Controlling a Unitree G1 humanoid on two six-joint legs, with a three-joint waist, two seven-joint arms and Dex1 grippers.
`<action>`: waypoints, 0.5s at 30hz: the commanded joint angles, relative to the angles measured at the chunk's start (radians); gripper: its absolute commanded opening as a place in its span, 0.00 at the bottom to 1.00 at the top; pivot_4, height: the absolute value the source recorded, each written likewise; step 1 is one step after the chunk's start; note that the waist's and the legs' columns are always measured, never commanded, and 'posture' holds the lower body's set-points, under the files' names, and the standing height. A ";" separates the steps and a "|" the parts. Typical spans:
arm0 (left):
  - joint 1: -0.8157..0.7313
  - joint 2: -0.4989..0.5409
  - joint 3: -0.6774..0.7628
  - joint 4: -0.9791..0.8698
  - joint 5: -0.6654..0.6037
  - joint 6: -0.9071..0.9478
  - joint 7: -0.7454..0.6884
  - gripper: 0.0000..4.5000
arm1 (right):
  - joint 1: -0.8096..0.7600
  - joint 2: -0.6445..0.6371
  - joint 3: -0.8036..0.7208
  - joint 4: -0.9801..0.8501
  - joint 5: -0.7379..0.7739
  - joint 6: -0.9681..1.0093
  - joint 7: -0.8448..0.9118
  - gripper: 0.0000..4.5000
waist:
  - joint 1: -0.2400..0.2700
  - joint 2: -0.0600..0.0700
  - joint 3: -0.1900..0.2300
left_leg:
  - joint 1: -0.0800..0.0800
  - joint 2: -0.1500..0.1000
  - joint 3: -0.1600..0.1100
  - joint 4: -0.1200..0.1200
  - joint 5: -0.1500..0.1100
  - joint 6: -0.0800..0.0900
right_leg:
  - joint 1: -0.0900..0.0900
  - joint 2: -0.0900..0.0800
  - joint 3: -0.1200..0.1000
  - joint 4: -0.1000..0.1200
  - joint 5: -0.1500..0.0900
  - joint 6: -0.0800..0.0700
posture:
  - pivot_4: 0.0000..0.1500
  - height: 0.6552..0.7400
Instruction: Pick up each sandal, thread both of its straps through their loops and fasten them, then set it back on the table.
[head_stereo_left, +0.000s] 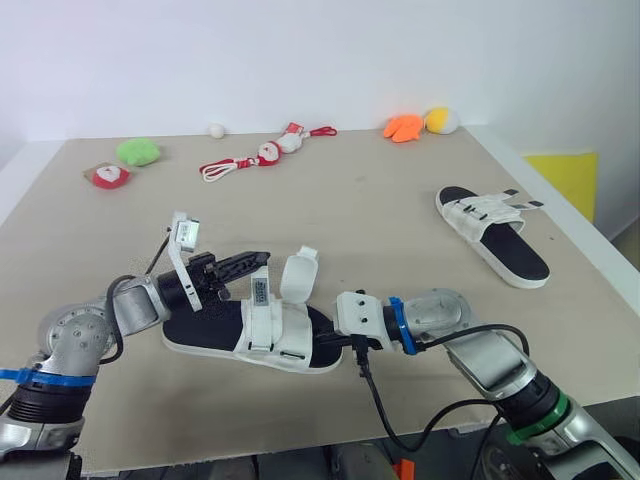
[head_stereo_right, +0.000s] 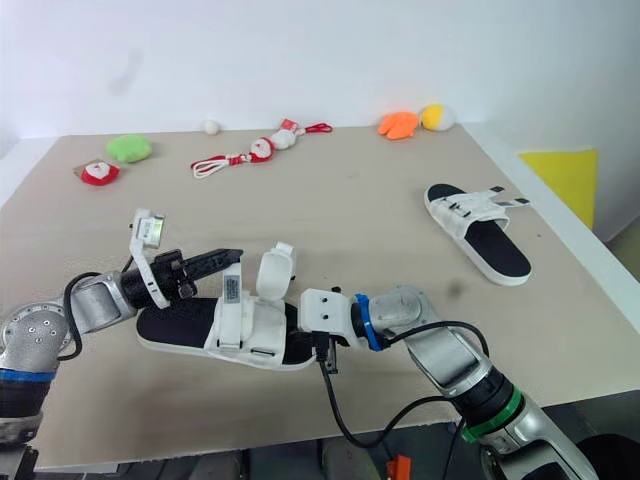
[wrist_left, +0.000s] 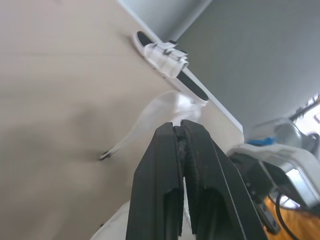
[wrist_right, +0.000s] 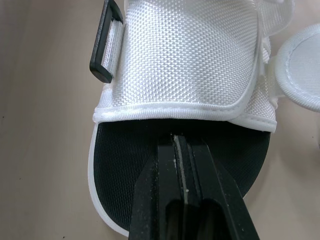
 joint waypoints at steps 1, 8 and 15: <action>-0.047 -0.025 0.070 0.042 -0.016 0.039 0.015 0.02 | 0.036 -0.024 0.043 0.073 -0.082 0.072 -0.021 0.00 | -0.001 0.000 0.000 | 0.000 0.000 0.000 0.000 0.000 0.000 | 0.000 0.000 0.000 0.000 0.000 0.000 | 1.00 1.00; -0.066 -0.082 0.107 0.087 -0.040 0.143 0.034 0.02 | 0.042 -0.026 0.042 0.060 -0.077 0.084 -0.023 0.00 | -0.002 -0.002 0.000 | 0.000 -0.001 0.000 0.000 0.000 0.000 | 0.000 0.000 0.000 0.000 0.000 0.000 | 1.00 1.00; -0.057 -0.123 0.124 0.099 -0.021 0.201 0.038 0.02 | 0.051 -0.028 0.039 0.046 -0.074 0.095 -0.025 0.00 | -0.002 -0.003 0.000 | 0.000 -0.001 -0.001 0.000 -0.001 -0.002 | 0.000 0.000 0.000 0.000 0.000 0.000 | 1.00 1.00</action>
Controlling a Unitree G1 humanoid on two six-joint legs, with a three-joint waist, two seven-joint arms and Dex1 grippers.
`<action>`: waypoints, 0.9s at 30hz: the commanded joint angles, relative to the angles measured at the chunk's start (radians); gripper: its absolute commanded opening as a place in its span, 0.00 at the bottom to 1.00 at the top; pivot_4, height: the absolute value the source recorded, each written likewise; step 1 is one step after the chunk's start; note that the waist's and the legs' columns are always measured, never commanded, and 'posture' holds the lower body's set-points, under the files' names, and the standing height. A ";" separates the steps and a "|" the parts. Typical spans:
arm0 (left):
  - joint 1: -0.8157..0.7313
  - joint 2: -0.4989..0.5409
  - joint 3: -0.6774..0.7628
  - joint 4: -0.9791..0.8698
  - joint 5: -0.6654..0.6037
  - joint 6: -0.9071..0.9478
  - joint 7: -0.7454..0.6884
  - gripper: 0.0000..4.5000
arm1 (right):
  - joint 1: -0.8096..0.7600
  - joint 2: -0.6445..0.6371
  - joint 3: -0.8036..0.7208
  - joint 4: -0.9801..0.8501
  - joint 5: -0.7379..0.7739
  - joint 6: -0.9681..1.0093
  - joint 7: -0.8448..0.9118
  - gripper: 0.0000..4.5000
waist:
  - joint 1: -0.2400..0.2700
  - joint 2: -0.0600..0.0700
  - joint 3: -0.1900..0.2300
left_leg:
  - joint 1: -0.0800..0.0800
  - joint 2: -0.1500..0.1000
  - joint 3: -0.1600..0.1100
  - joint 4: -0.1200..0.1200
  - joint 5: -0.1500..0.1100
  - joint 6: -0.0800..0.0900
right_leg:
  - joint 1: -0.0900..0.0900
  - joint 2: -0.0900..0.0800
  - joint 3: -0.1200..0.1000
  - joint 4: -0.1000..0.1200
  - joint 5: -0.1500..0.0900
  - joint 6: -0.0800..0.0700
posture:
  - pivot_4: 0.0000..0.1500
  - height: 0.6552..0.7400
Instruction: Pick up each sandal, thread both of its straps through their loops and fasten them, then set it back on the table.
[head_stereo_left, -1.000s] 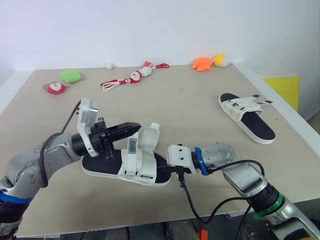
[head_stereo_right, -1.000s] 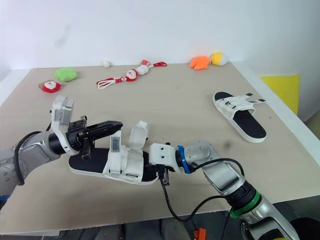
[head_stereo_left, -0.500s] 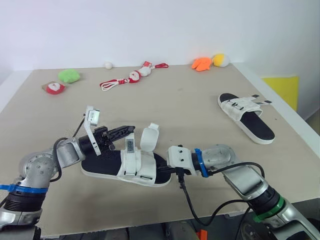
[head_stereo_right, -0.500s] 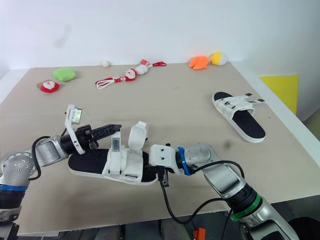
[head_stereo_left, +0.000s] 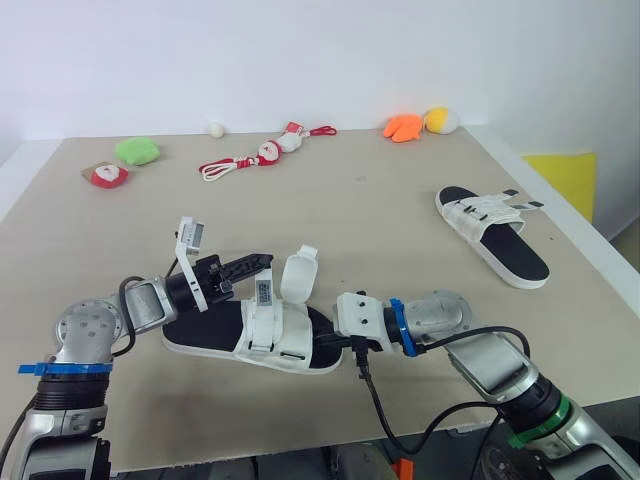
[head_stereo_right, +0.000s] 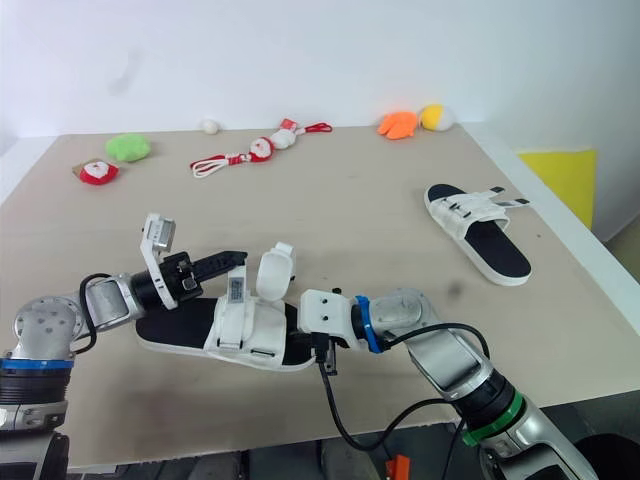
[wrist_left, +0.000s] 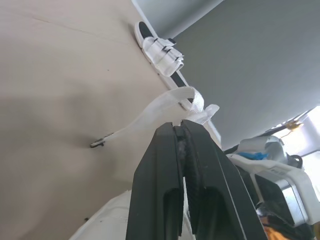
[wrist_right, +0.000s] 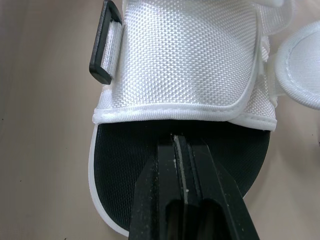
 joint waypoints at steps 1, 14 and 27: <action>-0.010 -0.012 0.036 -0.007 0.004 0.018 0.005 0.02 | 0.040 -0.028 0.042 0.068 -0.074 0.073 -0.018 0.00 | 0.000 0.000 0.000 | 0.000 0.000 0.000 0.000 0.000 0.000 | 0.000 0.000 0.000 0.000 0.000 0.000 | 1.00 1.00; 0.019 -0.024 0.033 0.026 0.076 0.102 0.022 0.02 | 0.049 -0.025 0.038 0.058 -0.073 0.081 -0.022 0.00 | -0.003 0.000 0.000 | 0.000 0.000 -0.001 -0.001 -0.004 -0.006 | -0.001 0.000 0.000 0.000 0.000 0.000 | 1.00 1.00; 0.060 -0.012 0.012 -0.015 0.148 0.170 -0.009 0.02 | 0.048 -0.016 0.037 0.058 -0.071 0.084 -0.027 0.00 | -0.013 -0.001 0.000 | 0.000 0.000 -0.002 -0.002 -0.006 -0.010 | -0.001 0.000 0.000 -0.001 0.000 0.000 | 1.00 1.00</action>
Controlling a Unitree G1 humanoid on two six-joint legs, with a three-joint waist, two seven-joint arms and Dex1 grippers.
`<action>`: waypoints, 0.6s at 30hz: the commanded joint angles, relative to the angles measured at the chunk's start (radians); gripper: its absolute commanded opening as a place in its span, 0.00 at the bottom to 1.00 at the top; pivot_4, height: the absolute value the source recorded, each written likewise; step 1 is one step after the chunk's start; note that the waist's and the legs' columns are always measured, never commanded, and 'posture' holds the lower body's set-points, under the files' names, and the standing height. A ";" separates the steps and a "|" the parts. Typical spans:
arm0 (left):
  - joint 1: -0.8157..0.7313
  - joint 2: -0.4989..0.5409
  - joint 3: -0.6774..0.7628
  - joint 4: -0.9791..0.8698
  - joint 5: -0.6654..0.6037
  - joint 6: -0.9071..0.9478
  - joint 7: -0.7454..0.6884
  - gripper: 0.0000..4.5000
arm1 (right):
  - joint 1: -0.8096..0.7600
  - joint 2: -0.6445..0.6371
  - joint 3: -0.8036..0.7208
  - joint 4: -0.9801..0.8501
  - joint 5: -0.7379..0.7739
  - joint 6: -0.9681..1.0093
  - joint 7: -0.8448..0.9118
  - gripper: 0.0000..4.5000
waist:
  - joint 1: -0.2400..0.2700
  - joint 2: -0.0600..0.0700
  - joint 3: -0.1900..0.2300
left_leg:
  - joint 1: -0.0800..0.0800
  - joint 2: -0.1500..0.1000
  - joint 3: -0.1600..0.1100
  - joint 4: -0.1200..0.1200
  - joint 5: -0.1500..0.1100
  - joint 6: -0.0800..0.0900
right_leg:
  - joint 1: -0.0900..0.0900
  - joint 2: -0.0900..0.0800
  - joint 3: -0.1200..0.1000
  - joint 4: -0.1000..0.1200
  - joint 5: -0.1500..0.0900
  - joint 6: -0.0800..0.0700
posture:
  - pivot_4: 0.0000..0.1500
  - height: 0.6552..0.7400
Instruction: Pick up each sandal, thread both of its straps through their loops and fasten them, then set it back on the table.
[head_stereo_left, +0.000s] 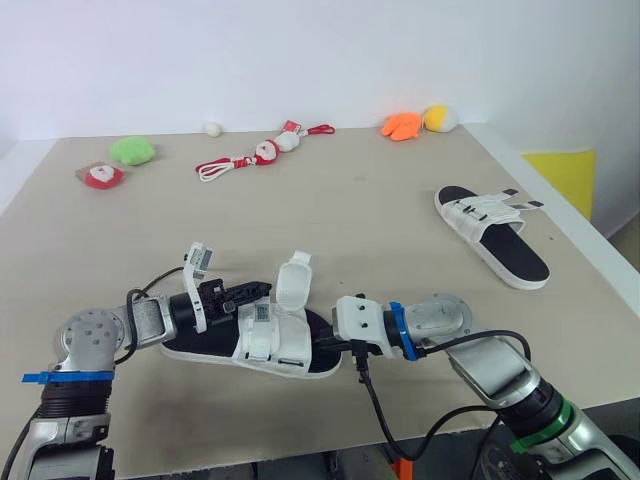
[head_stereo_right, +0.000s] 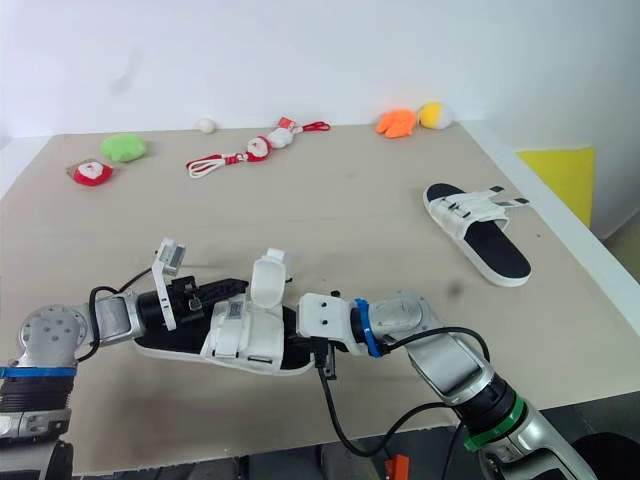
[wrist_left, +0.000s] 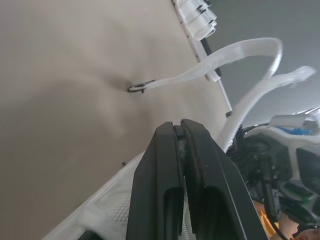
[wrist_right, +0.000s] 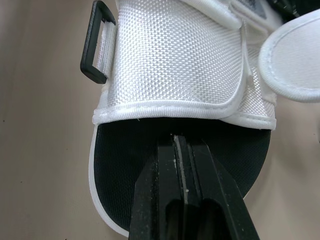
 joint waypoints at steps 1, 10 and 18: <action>0.017 0.010 -0.013 -0.035 0.039 0.018 -0.020 0.02 | 0.033 -0.018 0.038 0.085 -0.071 0.073 -0.027 0.00 | -0.001 0.000 0.000 | 0.000 0.000 0.000 0.000 0.000 0.000 | 0.000 0.000 0.000 0.000 0.000 0.000 | 1.00 1.00; 0.017 0.059 0.014 -0.078 0.080 0.029 -0.085 0.55 | 0.028 -0.010 0.036 0.092 -0.068 0.070 -0.026 0.00 | -0.003 -0.001 0.000 | 0.001 -0.001 -0.002 -0.006 0.000 0.000 | -0.002 0.000 0.000 -0.001 0.000 0.000 | 1.00 1.00; -0.042 0.164 0.073 0.023 0.153 -0.033 -0.178 0.99 | 0.022 -0.010 0.056 0.105 -0.087 0.070 -0.025 0.00 | -0.005 -0.001 0.001 | 0.001 -0.006 -0.013 -0.010 0.000 0.000 | -0.005 0.000 -0.002 -0.001 0.000 0.000 | 1.00 1.00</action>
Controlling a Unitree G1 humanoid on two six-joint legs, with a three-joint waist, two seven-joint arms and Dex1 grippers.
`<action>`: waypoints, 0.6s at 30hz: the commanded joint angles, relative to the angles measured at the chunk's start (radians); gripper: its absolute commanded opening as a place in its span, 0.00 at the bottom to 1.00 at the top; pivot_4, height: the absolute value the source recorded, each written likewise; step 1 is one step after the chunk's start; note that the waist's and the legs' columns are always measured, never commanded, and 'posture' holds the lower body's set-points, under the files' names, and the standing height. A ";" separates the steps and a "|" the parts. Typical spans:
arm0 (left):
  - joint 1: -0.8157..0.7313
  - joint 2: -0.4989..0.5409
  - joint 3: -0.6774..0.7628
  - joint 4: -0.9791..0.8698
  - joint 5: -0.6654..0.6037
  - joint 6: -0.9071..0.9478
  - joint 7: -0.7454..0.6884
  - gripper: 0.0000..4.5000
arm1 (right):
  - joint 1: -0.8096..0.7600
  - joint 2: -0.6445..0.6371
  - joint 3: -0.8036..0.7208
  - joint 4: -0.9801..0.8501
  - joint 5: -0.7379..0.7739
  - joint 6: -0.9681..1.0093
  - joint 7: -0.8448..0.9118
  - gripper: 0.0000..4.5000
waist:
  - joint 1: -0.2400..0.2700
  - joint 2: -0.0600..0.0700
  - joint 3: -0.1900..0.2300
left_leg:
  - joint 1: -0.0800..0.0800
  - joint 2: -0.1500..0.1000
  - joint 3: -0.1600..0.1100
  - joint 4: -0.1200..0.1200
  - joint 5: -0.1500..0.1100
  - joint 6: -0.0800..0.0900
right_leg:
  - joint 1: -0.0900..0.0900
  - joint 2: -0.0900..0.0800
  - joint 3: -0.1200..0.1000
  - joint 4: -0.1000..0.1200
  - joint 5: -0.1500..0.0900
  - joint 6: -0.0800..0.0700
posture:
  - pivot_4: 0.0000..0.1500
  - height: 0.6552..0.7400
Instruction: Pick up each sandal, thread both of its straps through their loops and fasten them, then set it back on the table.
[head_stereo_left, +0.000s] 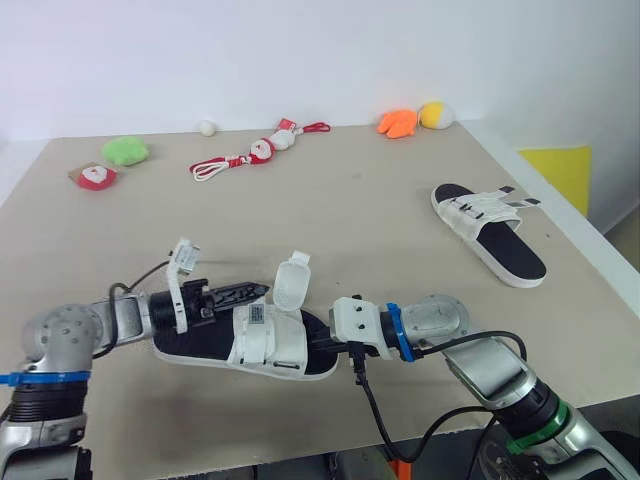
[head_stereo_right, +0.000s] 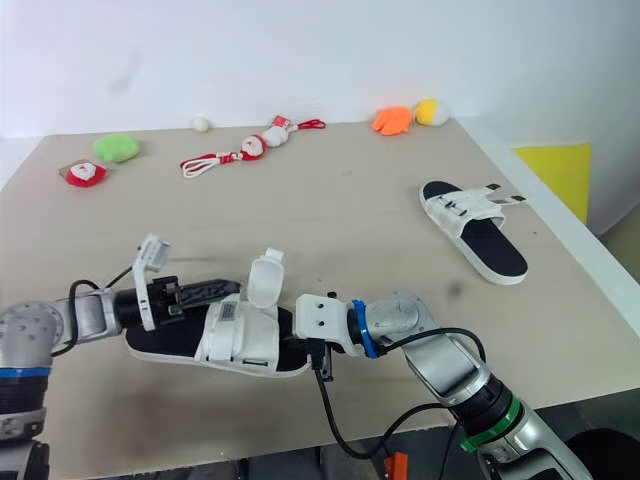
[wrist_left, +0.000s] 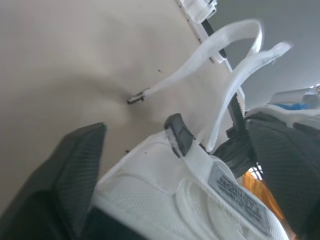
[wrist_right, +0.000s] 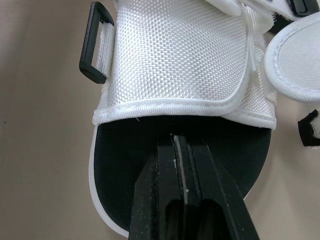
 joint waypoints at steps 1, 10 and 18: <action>-0.067 0.038 0.040 0.074 0.076 -0.072 -0.031 0.99 | 0.024 -0.024 0.050 0.107 -0.089 0.070 -0.026 0.00 | 0.000 -0.001 0.000 | 0.000 0.000 -0.001 0.000 0.000 0.000 | 0.000 0.000 -0.001 0.000 0.000 0.000 | 1.00 1.00; -0.213 0.002 -0.004 0.063 0.037 -0.013 -0.163 0.99 | 0.016 -0.022 0.053 0.112 -0.087 0.073 -0.026 0.00 | 0.000 -0.003 0.002 | -0.002 -0.003 -0.007 -0.002 0.000 0.000 | -0.002 0.000 -0.003 0.000 0.000 0.000 | 1.00 1.00; -0.346 -0.051 -0.058 0.180 0.015 0.243 -0.149 0.99 | 0.020 -0.021 0.047 0.111 -0.087 0.076 -0.036 0.00 | -0.001 -0.003 0.003 | -0.002 -0.003 -0.010 -0.003 0.000 0.000 | 0.002 0.001 -0.004 0.000 0.001 0.001 | 1.00 1.00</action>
